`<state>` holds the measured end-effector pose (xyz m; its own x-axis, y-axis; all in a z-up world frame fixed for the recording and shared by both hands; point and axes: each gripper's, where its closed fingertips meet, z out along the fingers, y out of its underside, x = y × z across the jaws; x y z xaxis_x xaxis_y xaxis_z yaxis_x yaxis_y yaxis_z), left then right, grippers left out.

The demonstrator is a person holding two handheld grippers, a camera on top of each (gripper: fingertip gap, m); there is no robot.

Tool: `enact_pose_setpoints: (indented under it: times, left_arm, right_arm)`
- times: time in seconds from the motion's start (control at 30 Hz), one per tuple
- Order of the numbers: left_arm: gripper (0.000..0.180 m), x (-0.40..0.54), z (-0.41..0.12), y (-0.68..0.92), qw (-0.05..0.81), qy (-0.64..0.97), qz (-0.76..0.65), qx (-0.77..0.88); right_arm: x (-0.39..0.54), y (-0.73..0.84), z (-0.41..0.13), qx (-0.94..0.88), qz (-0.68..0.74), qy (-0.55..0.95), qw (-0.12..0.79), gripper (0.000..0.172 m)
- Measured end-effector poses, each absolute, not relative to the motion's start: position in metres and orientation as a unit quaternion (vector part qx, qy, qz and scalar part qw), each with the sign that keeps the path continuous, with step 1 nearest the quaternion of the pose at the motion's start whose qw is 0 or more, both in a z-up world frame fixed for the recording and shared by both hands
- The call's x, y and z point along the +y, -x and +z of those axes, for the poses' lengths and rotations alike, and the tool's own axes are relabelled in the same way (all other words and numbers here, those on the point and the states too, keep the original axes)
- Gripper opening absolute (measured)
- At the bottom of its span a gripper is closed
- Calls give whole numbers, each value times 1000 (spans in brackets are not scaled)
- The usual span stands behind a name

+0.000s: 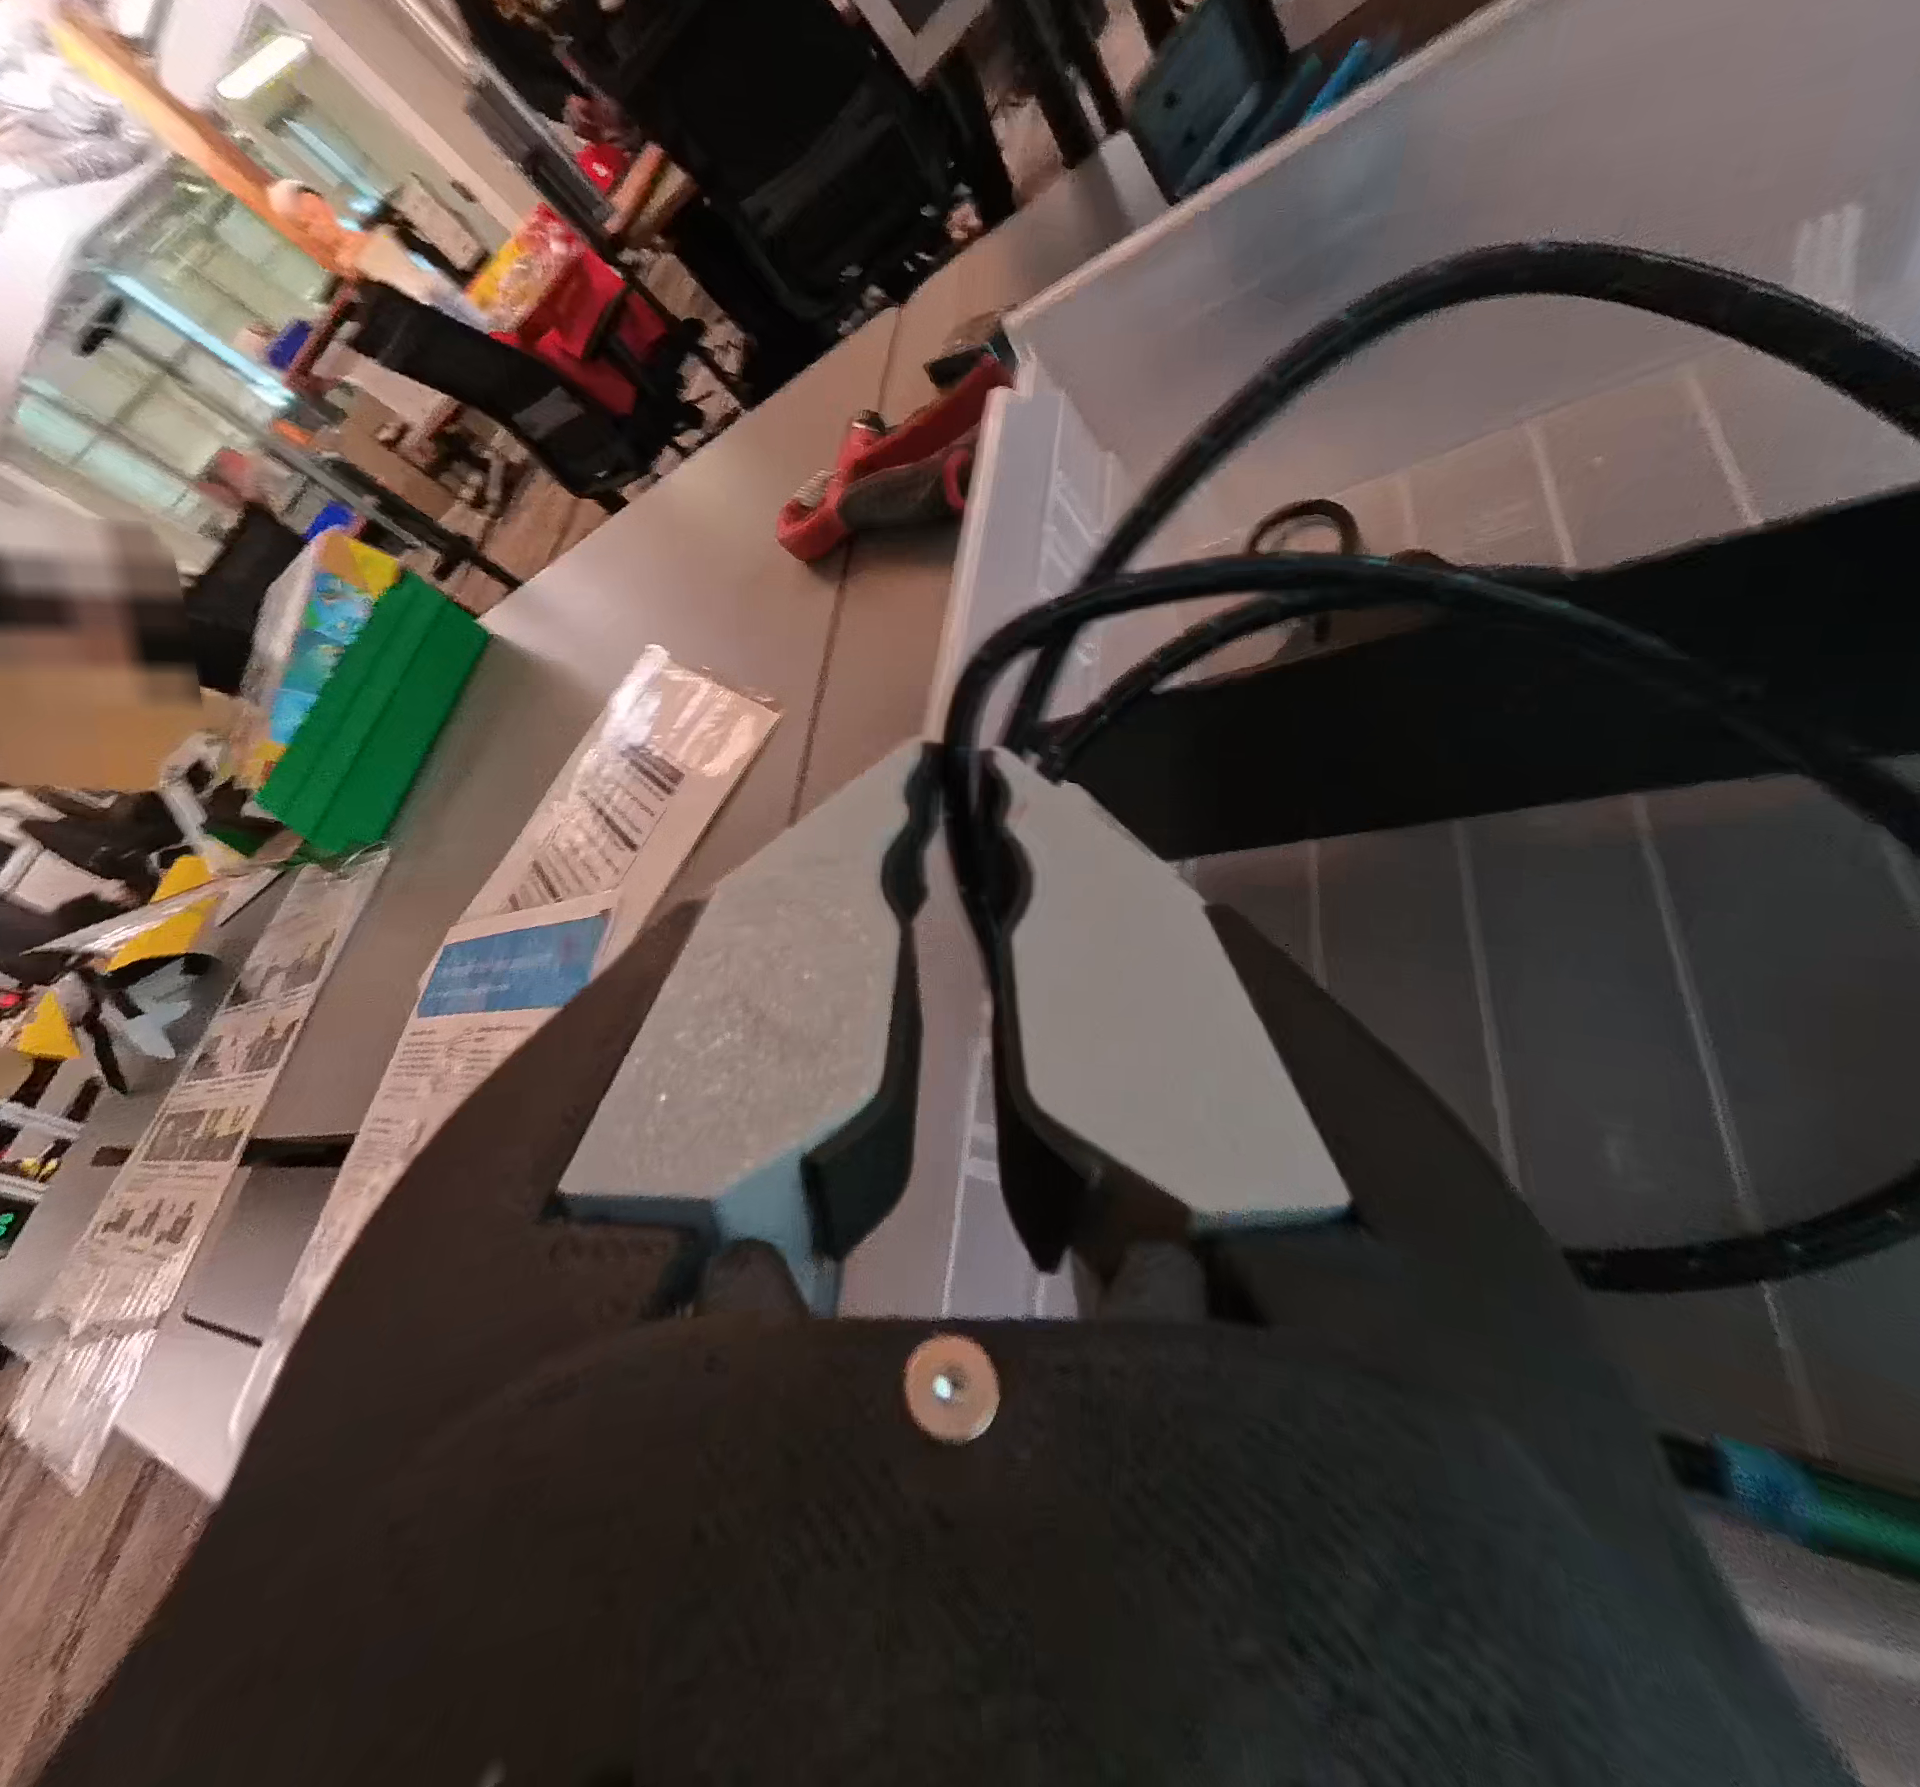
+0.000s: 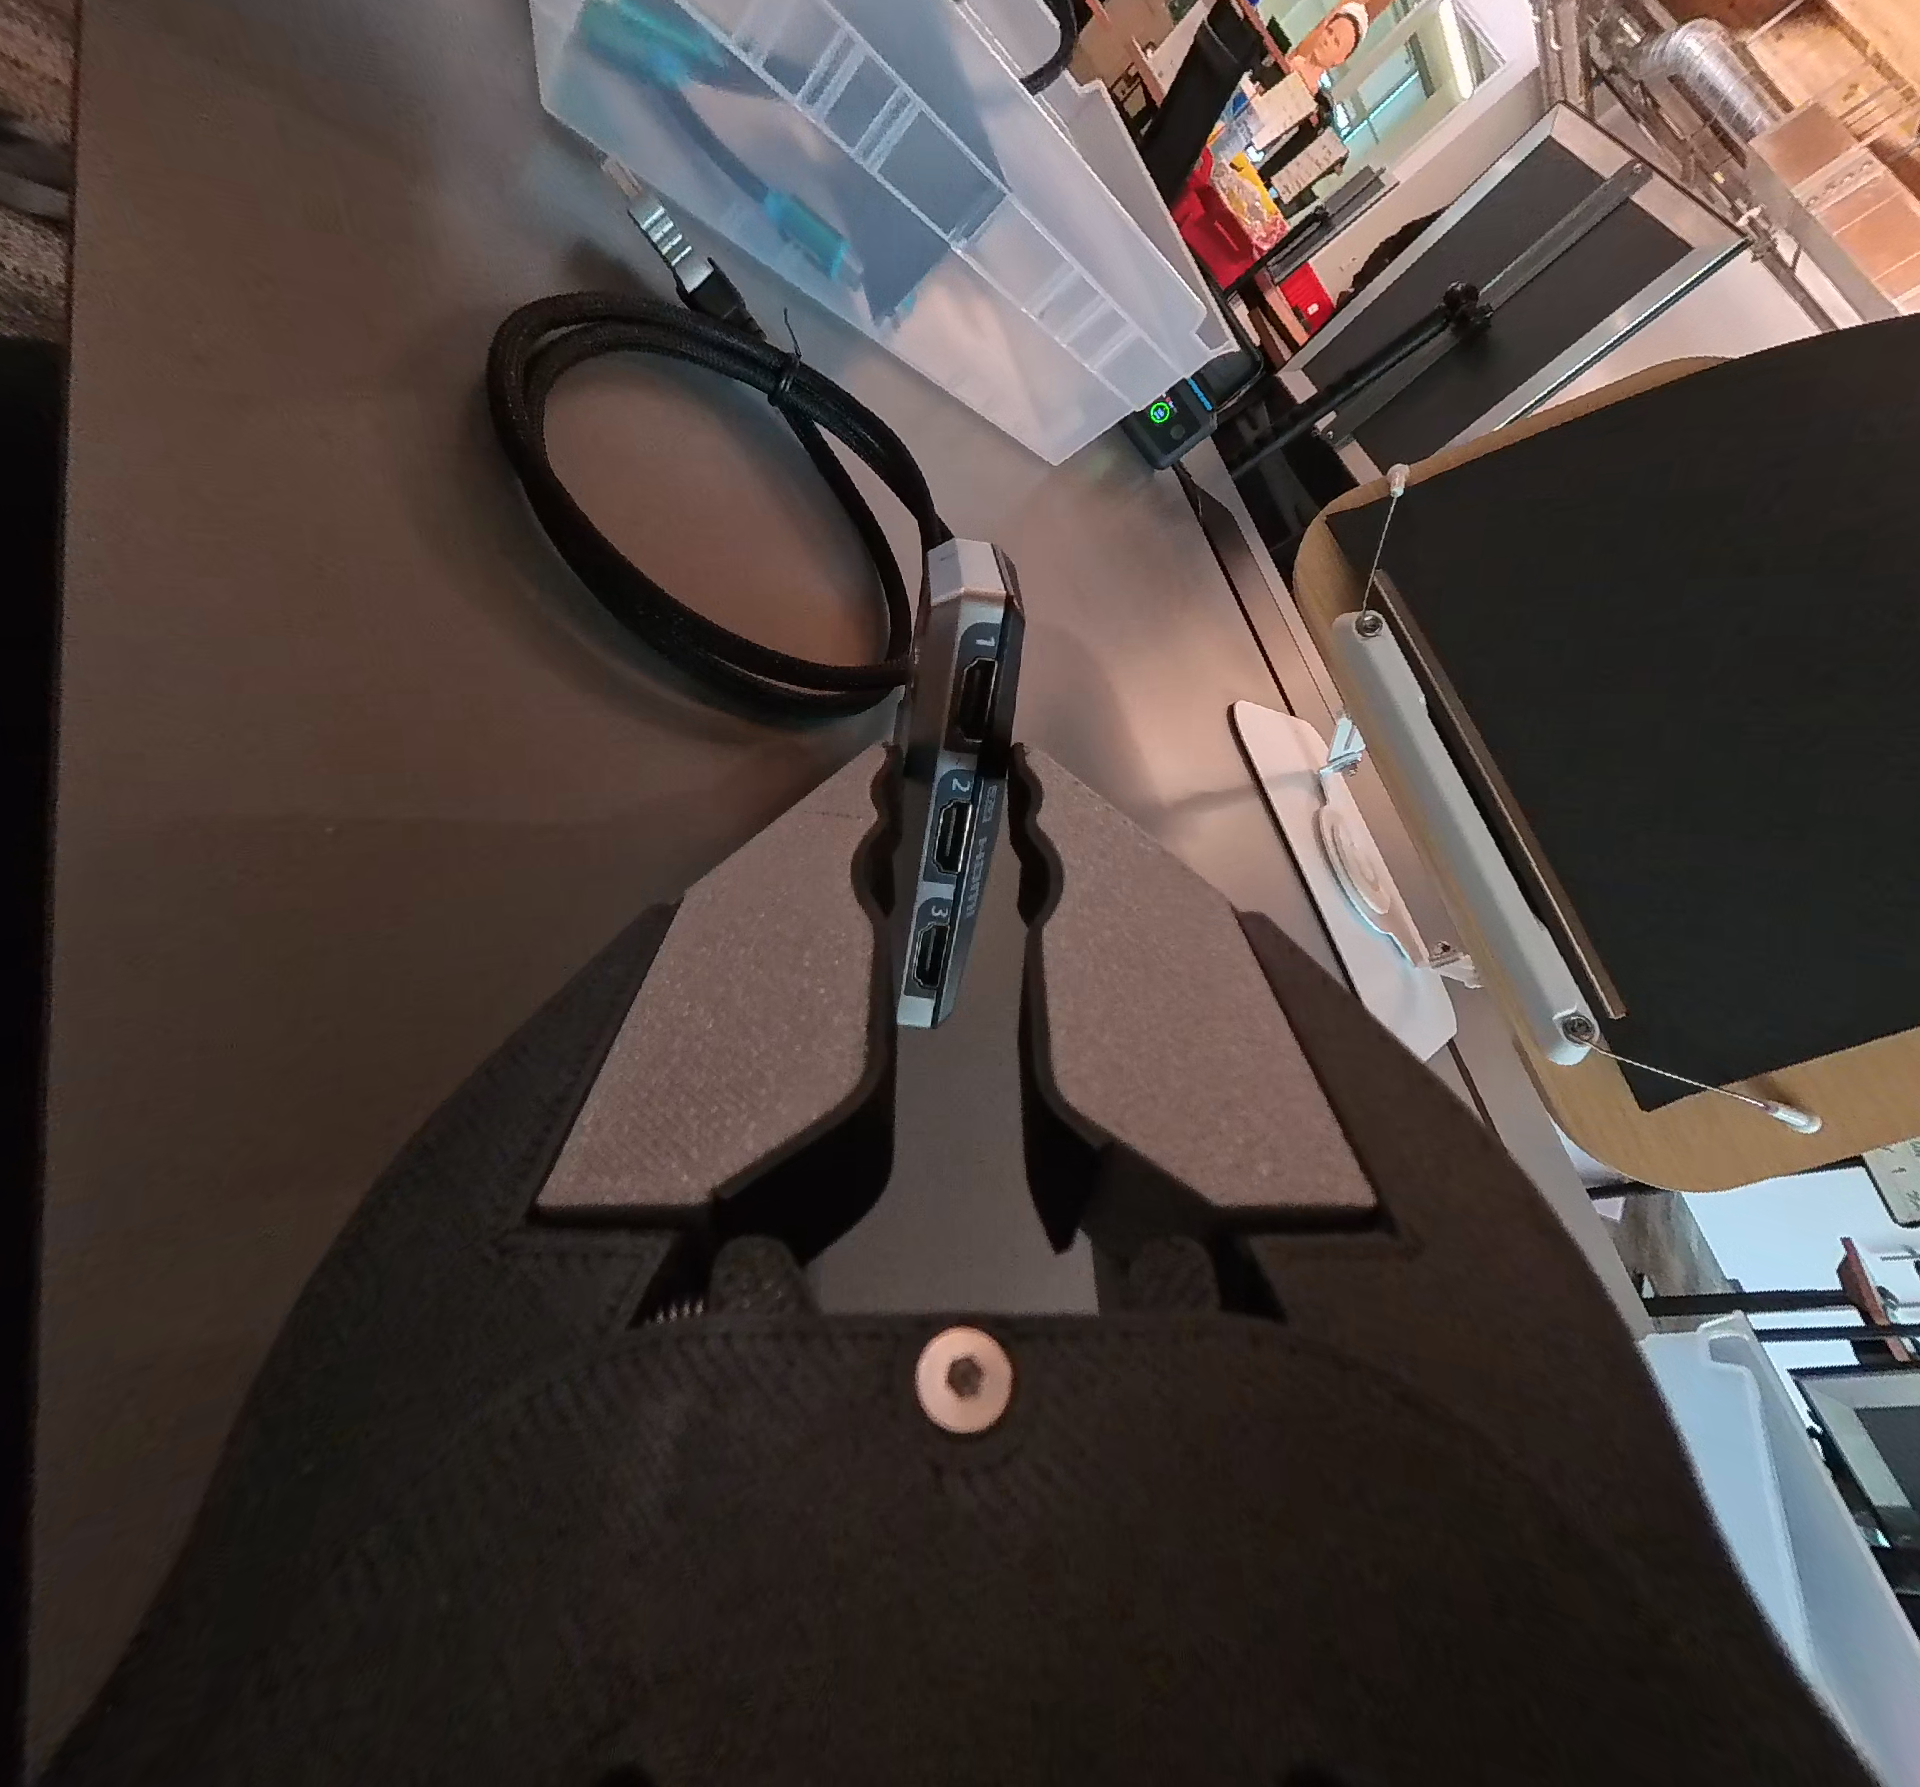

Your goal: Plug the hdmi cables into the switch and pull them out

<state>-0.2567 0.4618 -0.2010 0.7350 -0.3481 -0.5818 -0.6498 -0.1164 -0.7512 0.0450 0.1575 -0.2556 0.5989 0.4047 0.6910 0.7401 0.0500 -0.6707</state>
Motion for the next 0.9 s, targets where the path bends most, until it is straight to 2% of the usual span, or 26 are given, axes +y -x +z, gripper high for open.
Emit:
enact_pose_setpoints:
  times: [0.47, 0.63, 0.9]
  left_arm:
    - [5, 368, -49, 261, 779, 573, -4, 255]
    - [4, 322, -26, 221, 794, 521, -70, 305]
    - [4, 264, -20, 153, 786, 458, -139, 390]
  right_arm:
    - [157, -46, -255, -419, -139, 678, 588, 15]
    - [157, -46, -253, -413, -125, 679, 593, 15]
    - [155, -47, -247, -403, -112, 677, 606, 14]
